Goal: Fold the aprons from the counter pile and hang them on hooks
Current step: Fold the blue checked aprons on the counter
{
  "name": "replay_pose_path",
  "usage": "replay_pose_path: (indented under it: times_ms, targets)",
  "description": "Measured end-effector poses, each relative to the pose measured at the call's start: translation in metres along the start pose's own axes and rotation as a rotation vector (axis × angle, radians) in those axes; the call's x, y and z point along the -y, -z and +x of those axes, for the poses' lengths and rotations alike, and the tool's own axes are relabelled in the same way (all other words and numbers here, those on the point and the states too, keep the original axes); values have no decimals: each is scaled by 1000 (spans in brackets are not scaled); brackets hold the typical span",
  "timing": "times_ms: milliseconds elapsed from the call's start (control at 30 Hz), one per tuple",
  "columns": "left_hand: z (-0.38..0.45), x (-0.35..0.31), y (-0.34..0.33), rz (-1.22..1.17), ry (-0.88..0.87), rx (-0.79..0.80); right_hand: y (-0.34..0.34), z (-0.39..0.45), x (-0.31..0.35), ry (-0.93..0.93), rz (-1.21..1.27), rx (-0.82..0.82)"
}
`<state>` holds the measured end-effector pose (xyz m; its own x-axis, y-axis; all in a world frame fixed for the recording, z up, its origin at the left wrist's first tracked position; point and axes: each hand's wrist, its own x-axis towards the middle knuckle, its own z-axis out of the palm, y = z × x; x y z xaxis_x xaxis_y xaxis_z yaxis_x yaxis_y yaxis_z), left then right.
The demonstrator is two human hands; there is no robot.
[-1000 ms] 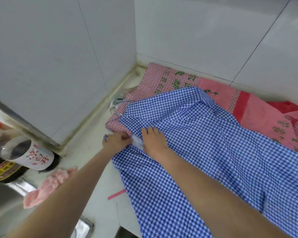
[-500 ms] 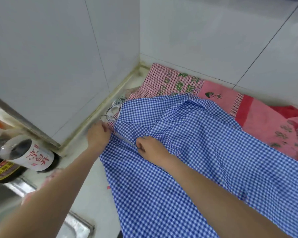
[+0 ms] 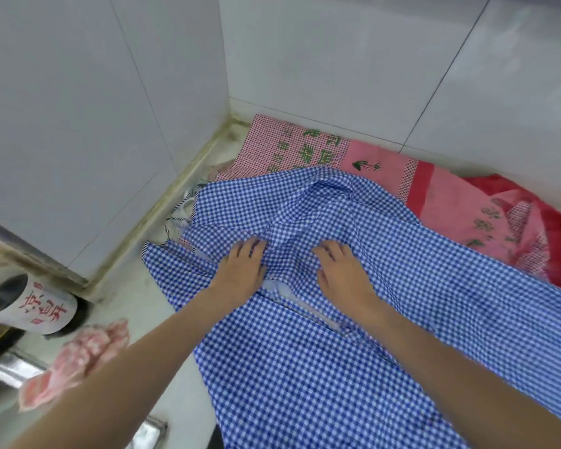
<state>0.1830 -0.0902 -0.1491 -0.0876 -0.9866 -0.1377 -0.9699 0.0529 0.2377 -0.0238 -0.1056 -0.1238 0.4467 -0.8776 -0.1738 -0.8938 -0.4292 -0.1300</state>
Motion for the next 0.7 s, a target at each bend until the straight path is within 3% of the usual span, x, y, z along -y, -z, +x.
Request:
replay_pose_path:
  times_ms: [67,133,233,400,467,533,600,667,700]
  targets:
    - [10,-5,-2,-23,158,227,-13,-17,-18,-136,-45,216]
    - [22,-7,-3,32,234,326,-27,-33,-39,-225,-4,380]
    - [29,1,-3,117,274,456,-35,-56,-64,-197,44,447]
    - [43,13,7,234,363,525,-17,-67,-90,-70,20,537]
    - [46,9,15,299,457,499,-9,-64,-99,-44,67,376]
    - [48,-5,23,408,501,404,-7,-61,-110,-149,159,-48]
    - [45,-33,27,478,344,196,-11,-61,-121,-394,132,-306]
    - [39,-67,23,436,30,49,-16,-63,-124,-538,62,-192]
    - [37,-86,19,413,-134,39,-20,-64,-125,-503,32,-84]
